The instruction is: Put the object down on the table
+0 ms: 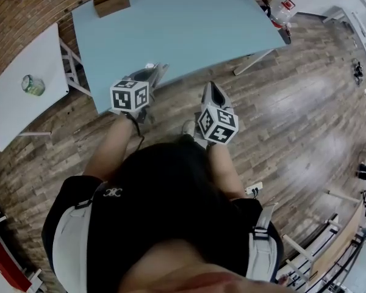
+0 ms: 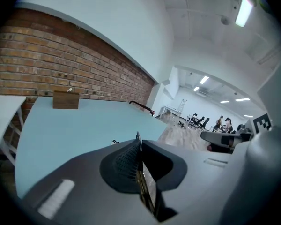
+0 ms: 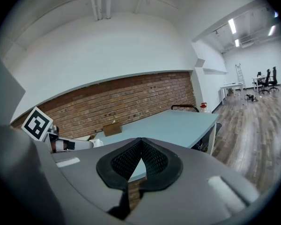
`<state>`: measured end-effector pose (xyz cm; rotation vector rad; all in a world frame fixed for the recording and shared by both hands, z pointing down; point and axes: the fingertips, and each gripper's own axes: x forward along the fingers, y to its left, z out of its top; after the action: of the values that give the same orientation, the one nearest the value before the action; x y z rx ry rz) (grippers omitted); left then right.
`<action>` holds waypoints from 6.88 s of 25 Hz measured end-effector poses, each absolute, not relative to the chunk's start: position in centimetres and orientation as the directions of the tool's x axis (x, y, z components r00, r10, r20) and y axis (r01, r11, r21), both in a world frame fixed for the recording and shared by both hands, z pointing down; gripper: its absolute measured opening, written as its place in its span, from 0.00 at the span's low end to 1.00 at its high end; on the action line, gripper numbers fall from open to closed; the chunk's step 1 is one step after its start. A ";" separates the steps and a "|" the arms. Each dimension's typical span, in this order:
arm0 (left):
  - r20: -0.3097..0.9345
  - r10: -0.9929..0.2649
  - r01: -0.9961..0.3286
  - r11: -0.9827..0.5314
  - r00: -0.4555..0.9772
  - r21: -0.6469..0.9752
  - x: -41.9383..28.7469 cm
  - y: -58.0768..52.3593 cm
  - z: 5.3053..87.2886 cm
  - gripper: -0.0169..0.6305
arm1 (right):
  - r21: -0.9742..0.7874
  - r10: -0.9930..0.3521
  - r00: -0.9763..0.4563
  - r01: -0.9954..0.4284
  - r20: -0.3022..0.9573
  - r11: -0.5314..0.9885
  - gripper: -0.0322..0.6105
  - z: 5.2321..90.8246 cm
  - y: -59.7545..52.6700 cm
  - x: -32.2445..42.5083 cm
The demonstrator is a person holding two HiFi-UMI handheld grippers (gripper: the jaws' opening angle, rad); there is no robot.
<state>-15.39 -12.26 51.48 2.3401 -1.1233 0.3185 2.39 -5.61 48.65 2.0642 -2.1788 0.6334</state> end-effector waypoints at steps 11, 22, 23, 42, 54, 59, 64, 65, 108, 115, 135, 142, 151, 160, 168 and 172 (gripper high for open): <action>0.467 -0.667 -0.811 -0.421 0.581 0.407 -11.7 -18.4 53.8 0.04 | -0.254 -0.911 -0.140 -0.966 0.388 0.041 0.07 50.0 -11.7 7.8; 0.456 -0.680 -0.808 -0.378 0.574 0.452 -5.7 -23.3 53.9 0.04 | -0.284 -0.888 -0.208 -0.954 0.411 0.092 0.07 50.6 -16.6 13.5; 0.449 -0.679 -0.801 -0.376 0.581 0.467 -5.1 -23.6 54.0 0.04 | -0.287 -0.885 -0.214 -0.953 0.414 0.097 0.07 50.7 -16.8 14.0; 0.464 -0.492 -0.671 -0.444 0.736 0.594 0.9 -27.9 61.2 0.04 | -0.286 -0.864 -0.159 -0.958 0.477 0.019 0.07 53.0 -20.0 16.8; 0.503 -0.399 -0.642 -0.452 0.766 0.619 1.1 -29.5 65.0 0.04 | -0.246 -0.860 -0.147 -0.969 0.489 0.025 0.07 52.5 -23.7 15.8; 0.540 -0.381 -0.661 -0.429 0.751 0.616 -0.2 -29.4 67.0 0.06 | -0.243 -0.847 -0.158 -0.970 0.507 0.035 0.07 53.2 -23.9 14.9; 0.586 -0.361 -0.688 -0.385 0.726 0.615 -1.0 -29.5 69.1 0.11 | -0.236 -0.834 -0.158 -0.971 0.528 0.034 0.07 53.7 -23.9 14.8; 0.590 -0.361 -0.692 -0.380 0.722 0.614 -1.0 -29.5 69.4 0.11 | -0.236 -0.833 -0.158 -0.971 0.530 0.035 0.07 53.8 -24.0 14.8; 0.349 -0.726 -0.800 -0.580 0.593 0.154 -0.5 -31.2 50.1 0.03 | -0.283 -0.887 -0.222 -0.953 0.406 0.109 0.07 51.5 -25.5 14.5; 0.361 -0.724 -0.803 -0.574 0.588 0.158 -0.7 -30.9 49.4 0.03 | -0.304 -0.888 -0.270 -0.940 0.371 0.159 0.07 50.8 -26.1 13.7; 0.380 -0.744 -0.831 -0.535 0.549 0.155 -3.4 -31.2 49.2 0.03 | -0.314 -0.891 -0.295 -0.931 0.346 0.187 0.07 50.1 -27.1 11.3; 0.403 -0.740 -0.839 -0.515 0.539 0.176 -4.6 -31.0 50.1 0.03 | -0.308 -0.888 -0.300 -0.931 0.348 0.193 0.07 50.0 -26.8 10.5; 0.540 -0.664 -0.844 -0.502 0.517 0.190 -5.4 -31.4 54.4 0.03 | -0.298 -0.880 -0.313 -0.931 0.357 0.211 0.07 50.3 -26.9 10.1; 0.691 -0.469 -0.786 -0.569 0.551 0.241 -2.7 -30.7 62.4 0.24 | -0.309 -0.889 -0.269 -0.938 0.370 0.155 0.07 50.1 -25.7 12.5; 0.716 -0.442 -0.789 -0.561 0.541 0.250 -1.1 -31.6 65.0 0.29 | -0.306 -0.907 -0.179 -0.950 0.380 0.059 0.07 50.2 -22.7 16.8; 0.703 -0.469 -0.800 -0.549 0.534 0.242 -0.4 -31.3 64.5 0.26 | -0.313 -0.924 -0.150 -0.949 0.352 0.034 0.07 49.8 -21.7 18.4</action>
<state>-0.43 -31.30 64.48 2.2220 -1.0251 0.7884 18.44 -21.69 49.80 2.0138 -2.2211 0.7468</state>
